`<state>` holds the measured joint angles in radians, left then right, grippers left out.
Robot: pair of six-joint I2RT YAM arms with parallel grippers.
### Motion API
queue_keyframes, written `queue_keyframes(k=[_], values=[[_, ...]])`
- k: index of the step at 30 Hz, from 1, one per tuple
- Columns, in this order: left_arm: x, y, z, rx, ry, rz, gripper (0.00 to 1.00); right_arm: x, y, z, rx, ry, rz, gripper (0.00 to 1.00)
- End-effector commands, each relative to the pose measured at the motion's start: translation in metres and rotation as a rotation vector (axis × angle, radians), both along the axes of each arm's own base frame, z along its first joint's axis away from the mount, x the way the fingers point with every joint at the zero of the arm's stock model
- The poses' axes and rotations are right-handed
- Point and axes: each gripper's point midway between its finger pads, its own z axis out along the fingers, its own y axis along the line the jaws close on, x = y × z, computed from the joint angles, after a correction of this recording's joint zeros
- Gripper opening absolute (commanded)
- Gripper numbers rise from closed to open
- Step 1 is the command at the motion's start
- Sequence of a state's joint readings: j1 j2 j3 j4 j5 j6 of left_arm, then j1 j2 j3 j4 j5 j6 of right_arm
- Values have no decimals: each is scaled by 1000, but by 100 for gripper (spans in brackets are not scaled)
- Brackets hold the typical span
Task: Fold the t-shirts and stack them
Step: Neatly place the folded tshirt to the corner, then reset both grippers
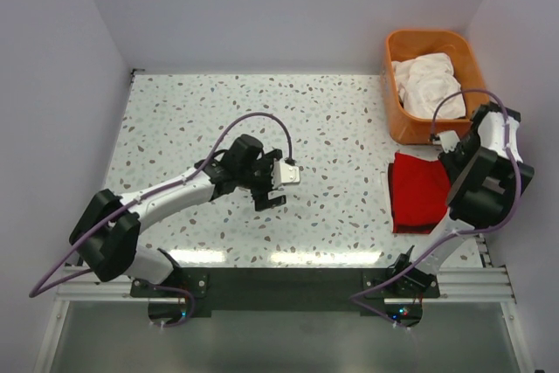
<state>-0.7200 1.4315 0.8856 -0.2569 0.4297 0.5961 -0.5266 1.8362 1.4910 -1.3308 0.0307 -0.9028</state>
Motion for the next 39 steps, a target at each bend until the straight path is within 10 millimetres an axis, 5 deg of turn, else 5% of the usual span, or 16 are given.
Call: queue_keyframes(k=[1, 7, 13, 19, 26, 28, 32, 39], values=[[9, -7, 16, -26, -40, -11, 100, 10, -23, 13, -88, -39, 31, 28], [15, -5, 20, -30, -60, 21, 100, 24, -49, 35, -171, -109, 21, 85], [17, 2, 33, -49, -85, 73, 100, 33, -55, 67, -211, -185, 34, 91], [25, 16, 66, -165, -21, 232, 100, 38, -26, 97, -131, -274, 13, 94], [63, 59, 104, -222, 60, 594, 100, 81, 75, 132, 24, -478, 87, 99], [58, 64, 112, -239, 149, 597, 100, 96, 105, 140, 92, -534, 71, 99], [81, 127, 128, -317, 182, 774, 100, 128, 183, 149, 241, -624, 135, 99], [85, 202, 115, -225, 164, 1000, 100, 144, 288, 116, 425, -639, 181, 99]])
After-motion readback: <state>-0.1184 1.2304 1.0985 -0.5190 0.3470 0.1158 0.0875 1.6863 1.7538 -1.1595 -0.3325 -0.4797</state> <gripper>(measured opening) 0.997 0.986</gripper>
